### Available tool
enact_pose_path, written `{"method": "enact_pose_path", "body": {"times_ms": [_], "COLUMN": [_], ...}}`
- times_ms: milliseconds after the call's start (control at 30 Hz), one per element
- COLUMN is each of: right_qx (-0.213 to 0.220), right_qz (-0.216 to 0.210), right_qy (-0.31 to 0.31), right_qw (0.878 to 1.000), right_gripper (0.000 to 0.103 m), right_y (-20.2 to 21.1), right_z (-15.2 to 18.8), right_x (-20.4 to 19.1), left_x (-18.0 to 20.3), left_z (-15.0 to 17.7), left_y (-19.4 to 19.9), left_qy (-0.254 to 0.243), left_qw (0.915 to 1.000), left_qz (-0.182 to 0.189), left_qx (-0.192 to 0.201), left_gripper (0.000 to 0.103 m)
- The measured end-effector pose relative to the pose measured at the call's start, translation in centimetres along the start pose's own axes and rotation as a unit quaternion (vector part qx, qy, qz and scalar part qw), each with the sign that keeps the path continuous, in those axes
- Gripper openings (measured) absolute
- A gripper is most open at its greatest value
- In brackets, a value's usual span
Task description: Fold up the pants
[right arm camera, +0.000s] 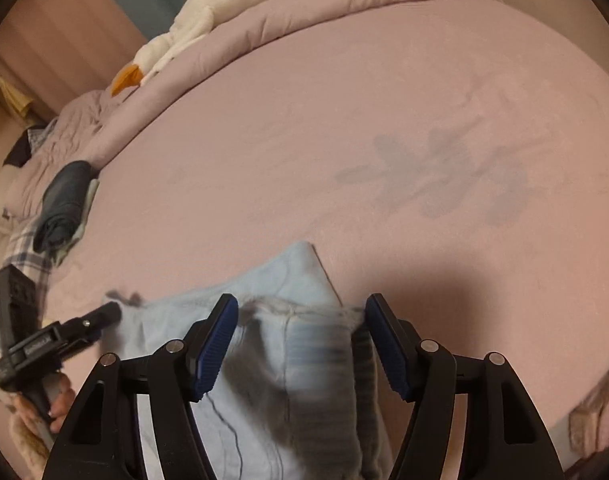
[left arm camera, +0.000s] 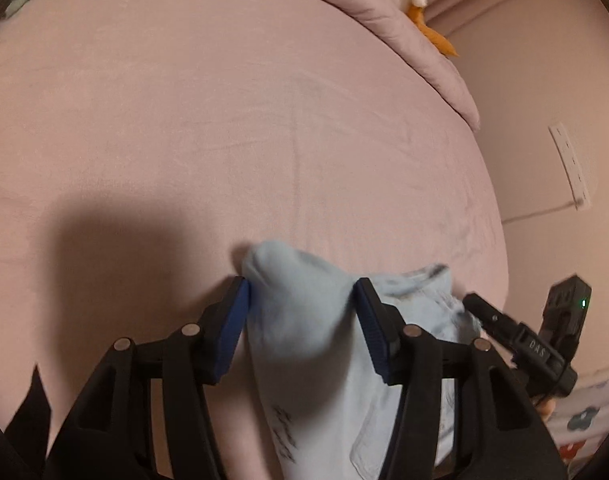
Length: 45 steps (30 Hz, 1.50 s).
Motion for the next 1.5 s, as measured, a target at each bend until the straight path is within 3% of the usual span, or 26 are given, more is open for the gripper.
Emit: {"method": "enact_pose_path", "body": {"times_ms": [67, 200, 233, 400, 533, 667, 733, 800, 933, 1000, 1200, 1300, 1400, 1500], "right_qx": [-0.004, 0.021, 0.027, 0.042, 0.036, 0.031, 0.033, 0.048, 0.063, 0.060, 0.030, 0.003, -0.018, -0.020], "right_qz": [-0.009, 0.007, 0.005, 0.028, 0.005, 0.003, 0.000, 0.021, 0.024, 0.013, -0.017, -0.028, -0.057, -0.061], "right_qy": [-0.005, 0.007, 0.007, 0.022, -0.002, -0.008, -0.011, -0.010, 0.001, 0.002, 0.008, 0.004, 0.009, 0.014], "right_qw": [1.000, 1.000, 1.000, 0.999, 0.999, 0.999, 0.999, 0.999, 0.998, 0.998, 0.999, 1.000, 0.998, 0.998], "right_gripper": [0.066, 0.040, 0.037, 0.036, 0.036, 0.040, 0.047, 0.062, 0.071, 0.081, 0.082, 0.082, 0.082, 0.082], "right_y": [-0.4, 0.6, 1.1, 0.9, -0.1, 0.2, 1.1, 2.5, 4.4, 4.8, 3.1, 1.5, 0.3, -0.2], "right_z": [0.1, 0.3, 0.2, 0.3, 0.0, 0.1, 0.5, 1.2, 2.6, 3.5, 5.4, 5.7, 6.1, 5.7], "right_x": [0.2, 0.1, 0.0, 0.1, 1.4, 1.3, 1.3, 1.6, 2.1, 2.4, 2.9, 2.9, 2.7, 2.3], "left_x": [-0.1, 0.6, 0.7, 0.3, 0.3, 1.0, 1.3, 1.8, 2.7, 2.7, 1.6, 2.3, 3.0, 3.6], "left_z": [0.5, 1.2, 1.2, 1.1, 0.9, 1.5, 2.3, 3.6, 7.3, 9.1, 12.5, 12.6, 12.5, 12.0], "left_y": [-0.2, 0.7, 0.8, -0.3, -0.9, -0.1, 0.9, 2.2, 3.3, 2.8, -0.2, -0.4, -1.2, -2.2], "left_qy": [-0.013, -0.025, -0.023, -0.031, -0.032, -0.032, -0.031, -0.038, -0.061, -0.063, -0.036, -0.050, -0.059, -0.066], "left_qw": [0.9997, 0.9987, 0.9987, 0.9975, 0.9964, 0.9945, 0.9941, 0.9940, 0.9952, 0.9964, 0.9987, 0.9978, 0.9978, 0.9970], "left_qz": [-0.017, -0.037, -0.038, -0.058, -0.072, -0.092, -0.093, -0.087, -0.060, -0.049, -0.031, -0.042, -0.025, -0.038], "left_qx": [0.006, 0.023, 0.025, 0.026, 0.033, 0.040, 0.046, 0.055, 0.048, 0.031, -0.019, -0.008, -0.016, -0.014], "left_gripper": [0.040, 0.029, 0.028, 0.028, 0.031, 0.038, 0.051, 0.061, 0.082, 0.082, 0.081, 0.081, 0.071, 0.060]}}
Point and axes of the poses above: each gripper's, at about its wrist camera, not at the fingertips, and y roughly against the way its jaws point, x to its right, z to its underside, the point moved 5 cm from there along -y, roughly the way its jaws point, and after that the axes turned 13 degrees about -x, right-handed, at the moved point
